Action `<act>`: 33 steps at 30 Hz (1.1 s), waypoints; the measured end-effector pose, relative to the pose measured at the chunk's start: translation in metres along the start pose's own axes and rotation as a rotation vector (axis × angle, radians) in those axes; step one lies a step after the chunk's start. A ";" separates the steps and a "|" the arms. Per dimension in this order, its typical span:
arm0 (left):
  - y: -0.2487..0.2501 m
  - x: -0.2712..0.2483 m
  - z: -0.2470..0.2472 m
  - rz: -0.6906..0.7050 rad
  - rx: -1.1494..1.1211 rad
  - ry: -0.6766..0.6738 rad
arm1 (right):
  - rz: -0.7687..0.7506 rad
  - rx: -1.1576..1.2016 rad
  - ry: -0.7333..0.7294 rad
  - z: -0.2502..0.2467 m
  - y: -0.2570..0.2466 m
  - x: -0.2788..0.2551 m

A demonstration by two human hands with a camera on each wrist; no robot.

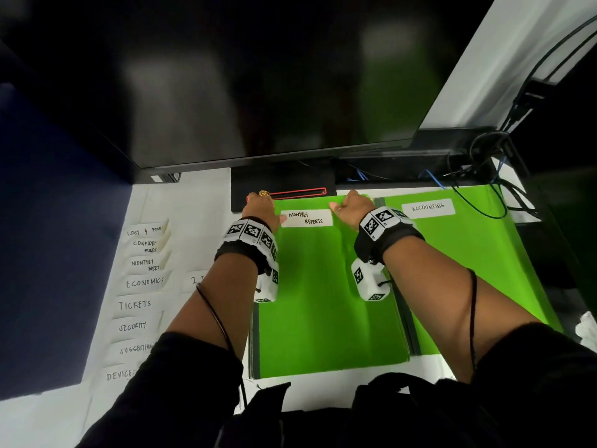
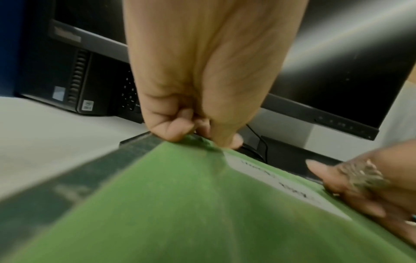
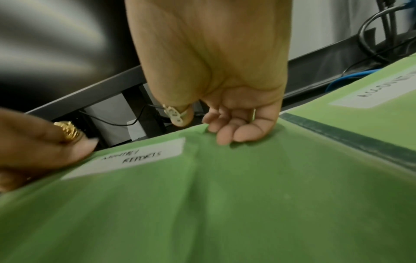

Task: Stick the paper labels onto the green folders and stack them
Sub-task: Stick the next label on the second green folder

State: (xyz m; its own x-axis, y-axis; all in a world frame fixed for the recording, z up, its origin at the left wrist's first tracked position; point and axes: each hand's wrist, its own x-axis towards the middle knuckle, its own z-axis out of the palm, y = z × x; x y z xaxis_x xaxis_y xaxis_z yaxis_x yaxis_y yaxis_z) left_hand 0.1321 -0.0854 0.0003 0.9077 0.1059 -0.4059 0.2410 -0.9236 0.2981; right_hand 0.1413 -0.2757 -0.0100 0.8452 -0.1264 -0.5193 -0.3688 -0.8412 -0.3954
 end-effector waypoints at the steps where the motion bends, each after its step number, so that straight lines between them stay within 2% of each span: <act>1: 0.002 -0.001 0.001 -0.021 -0.016 0.022 | 0.006 0.002 0.015 0.002 -0.001 0.000; 6: 0.007 -0.005 0.009 -0.042 0.054 0.087 | -0.053 -0.080 0.083 0.013 0.001 -0.007; 14: 0.006 0.001 0.007 -0.011 -0.008 0.095 | -0.031 0.013 0.091 0.010 0.001 -0.006; 18: 0.000 0.001 0.010 0.006 -0.022 0.070 | -0.062 0.034 0.061 0.009 0.007 -0.007; 21: 0.000 -0.003 0.013 0.003 -0.032 0.057 | -0.093 0.049 -0.013 0.005 0.009 -0.012; 25: 0.003 -0.014 0.008 -0.022 0.038 -0.047 | -0.122 0.025 -0.086 0.002 0.010 -0.022; 27: 0.003 -0.020 0.008 -0.038 0.016 -0.027 | -0.169 -0.006 -0.062 0.006 0.012 -0.028; 29: 0.001 -0.028 0.007 -0.122 -0.053 0.059 | -0.193 -0.035 -0.006 0.014 0.013 -0.036; 31: -0.005 -0.035 0.007 -0.194 -0.076 0.110 | -0.180 -0.063 0.056 0.022 0.014 -0.042; 33: -0.010 -0.039 0.009 -0.198 -0.097 0.134 | -0.140 -0.113 0.126 0.026 0.014 -0.049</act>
State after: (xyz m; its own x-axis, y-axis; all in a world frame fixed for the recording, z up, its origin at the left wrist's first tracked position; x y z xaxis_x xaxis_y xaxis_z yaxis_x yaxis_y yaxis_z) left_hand 0.0915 -0.0832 0.0055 0.8756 0.3346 -0.3485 0.4442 -0.8411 0.3087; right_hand 0.0849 -0.2677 -0.0094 0.9294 -0.0626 -0.3636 -0.2044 -0.9078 -0.3662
